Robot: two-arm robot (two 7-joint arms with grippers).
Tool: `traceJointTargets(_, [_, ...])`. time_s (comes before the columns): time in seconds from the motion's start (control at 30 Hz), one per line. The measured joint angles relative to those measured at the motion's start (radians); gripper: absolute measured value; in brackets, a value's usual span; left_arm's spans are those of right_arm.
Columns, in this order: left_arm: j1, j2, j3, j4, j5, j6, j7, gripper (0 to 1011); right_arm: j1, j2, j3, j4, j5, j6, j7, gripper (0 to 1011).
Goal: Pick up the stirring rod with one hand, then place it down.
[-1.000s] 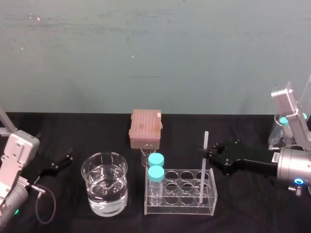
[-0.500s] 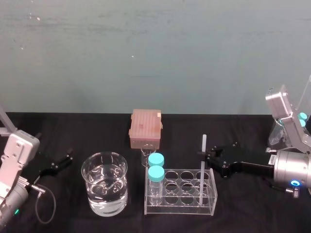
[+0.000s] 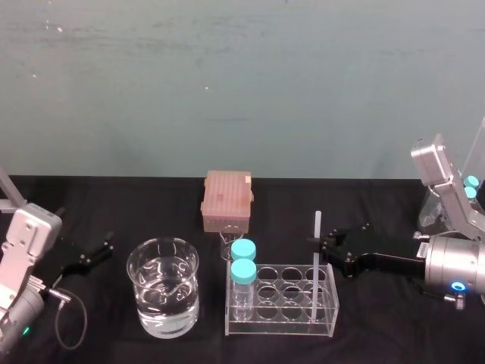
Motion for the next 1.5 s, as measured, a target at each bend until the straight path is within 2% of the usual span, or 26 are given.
traceJointTargets(0.13, [0.0,0.0,0.0,0.0,0.0,0.0,0.0,1005,0.0,0.0,0.0,0.0,0.0,0.0,0.0,68])
traceJointTargets(0.23, [0.0,0.0,0.0,0.0,0.0,0.0,0.0,1005,0.0,0.0,0.0,0.0,0.0,0.0,0.0,109])
traceJointTargets(0.27, [0.0,0.0,0.0,0.0,0.0,0.0,0.0,1005,0.0,0.001,0.0,0.0,0.0,0.0,0.0,171])
traceJointTargets(0.37, [0.0,0.0,0.0,0.0,0.0,0.0,0.0,1005,0.0,0.001,0.0,0.0,0.0,0.0,0.0,226])
traceJointTargets(0.4, [0.0,0.0,0.0,0.0,0.0,0.0,0.0,1005,0.0,0.001,0.0,0.0,0.0,0.0,0.0,286])
traceJointTargets(0.43, [0.0,0.0,0.0,0.0,0.0,0.0,0.0,1005,0.0,0.001,0.0,0.0,0.0,-0.001,0.0,298])
traceJointTargets(0.47, [0.0,0.0,0.0,0.0,0.0,0.0,0.0,1005,0.0,0.001,0.0,0.0,0.0,-0.001,0.0,370])
traceJointTargets(0.57, [0.0,0.0,0.0,0.0,0.0,0.0,0.0,1005,0.0,0.001,0.0,-0.001,0.0,-0.001,0.0,429])
traceJointTargets(0.6, [0.0,0.0,0.0,0.0,0.0,0.0,0.0,1005,0.0,0.001,0.0,-0.001,0.0,-0.001,0.0,489])
traceJointTargets(0.67, [0.0,0.0,0.0,0.0,0.0,0.0,0.0,1005,0.0,0.001,0.0,-0.001,0.0,-0.001,0.0,528])
traceJointTargets(0.73, [0.0,0.0,0.0,0.0,0.0,0.0,0.0,1005,0.0,0.001,0.0,-0.001,0.0,-0.001,0.0,613])
traceJointTargets(0.83, [0.0,0.0,0.0,0.0,0.0,0.0,0.0,1005,0.0,0.002,0.0,-0.001,0.0,-0.002,0.0,672])
traceJointTargets(0.9, [0.0,0.0,0.0,0.0,0.0,0.0,0.0,1005,0.0,0.002,0.0,-0.001,0.0,-0.002,0.0,769])
traceJointTargets(1.13, [0.0,0.0,0.0,0.0,0.0,0.0,0.0,1005,0.0,0.002,0.0,-0.002,0.001,-0.002,0.0,954])
traceJointTargets(1.23, [0.0,0.0,0.0,0.0,0.0,0.0,0.0,1005,0.0,0.002,0.0,-0.001,0.001,-0.002,0.0,1003])
traceJointTargets(1.4, [0.0,0.0,0.0,0.0,0.0,0.0,0.0,1005,-0.001,0.002,0.003,-0.002,0.005,-0.007,0.003,1003])
traceJointTargets(1.5, [0.0,0.0,0.0,0.0,0.0,0.0,0.0,1005,-0.005,0.002,0.019,-0.008,0.025,-0.02,0.016,1003])
